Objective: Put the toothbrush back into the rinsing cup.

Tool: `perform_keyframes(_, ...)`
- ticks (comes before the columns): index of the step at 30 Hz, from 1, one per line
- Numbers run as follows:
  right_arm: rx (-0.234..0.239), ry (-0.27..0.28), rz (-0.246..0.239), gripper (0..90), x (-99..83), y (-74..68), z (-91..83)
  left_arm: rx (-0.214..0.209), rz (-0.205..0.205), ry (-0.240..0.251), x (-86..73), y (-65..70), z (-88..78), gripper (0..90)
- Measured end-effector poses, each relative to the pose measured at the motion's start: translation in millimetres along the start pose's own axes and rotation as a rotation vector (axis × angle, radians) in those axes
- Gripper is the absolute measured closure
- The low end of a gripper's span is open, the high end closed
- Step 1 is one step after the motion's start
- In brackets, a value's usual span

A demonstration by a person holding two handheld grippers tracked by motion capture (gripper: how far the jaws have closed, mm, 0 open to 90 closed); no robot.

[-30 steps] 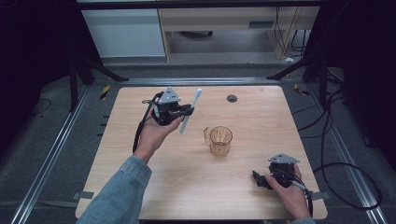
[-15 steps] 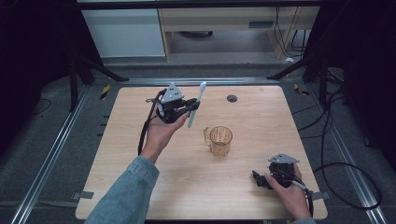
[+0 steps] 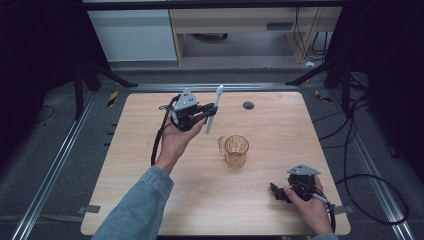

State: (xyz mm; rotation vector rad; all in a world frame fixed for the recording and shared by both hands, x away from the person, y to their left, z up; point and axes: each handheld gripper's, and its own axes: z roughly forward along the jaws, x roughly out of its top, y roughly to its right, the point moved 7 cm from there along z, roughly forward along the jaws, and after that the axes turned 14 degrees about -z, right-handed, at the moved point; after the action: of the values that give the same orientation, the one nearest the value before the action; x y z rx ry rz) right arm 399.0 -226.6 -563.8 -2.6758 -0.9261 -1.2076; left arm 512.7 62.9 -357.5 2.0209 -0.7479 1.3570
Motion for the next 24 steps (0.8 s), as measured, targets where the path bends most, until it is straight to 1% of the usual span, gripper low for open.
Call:
perform_keyframes(1, 0.0, 0.0, 0.0, 0.6, 0.0, 0.0, 0.0, 0.0, 0.0, 0.0, 0.0, 0.0, 0.0, 78.7)
perform_keyframes(3, 0.001, 0.0, 0.0, 0.6, 0.0, -0.1, -0.1, -0.011, -0.013, 0.022, -0.9, -1.7, -0.1, 78.7)
perform_keyframes(9, 0.002, 0.0, 0.001, 0.7, 0.0, -0.1, -0.1, -0.034, -0.018, 0.047, -5.2, -4.2, -0.1, 78.7)
perform_keyframes(10, 0.001, 0.0, 0.001, 0.6, 0.0, -0.1, -0.1, -0.038, -0.025, 0.05, -8.1, -5.7, 0.1, 78.7)
perform_keyframes(14, 0.002, 0.001, 0.001, 0.6, 0.0, -0.1, -0.1, -0.049, -0.024, 0.053, -12.7, -7.4, -0.1, 78.7)
perform_keyframes(17, 0.0, 0.0, 0.0, 0.7, 0.0, 0.0, 0.0, -0.075, -0.031, 0.067, -15.1, -9.7, -2.2, 78.7)
perform_keyframes(20, 0.0, 0.0, 0.0, 0.7, 0.0, 0.0, 0.0, -0.081, -0.028, 0.069, -16.0, -10.1, -2.7, 78.7)
perform_keyframes(24, -0.001, 0.0, 0.0, 0.7, 0.0, 0.0, 0.1, -0.079, -0.026, 0.069, -17.4, -9.8, -2.9, 78.6)
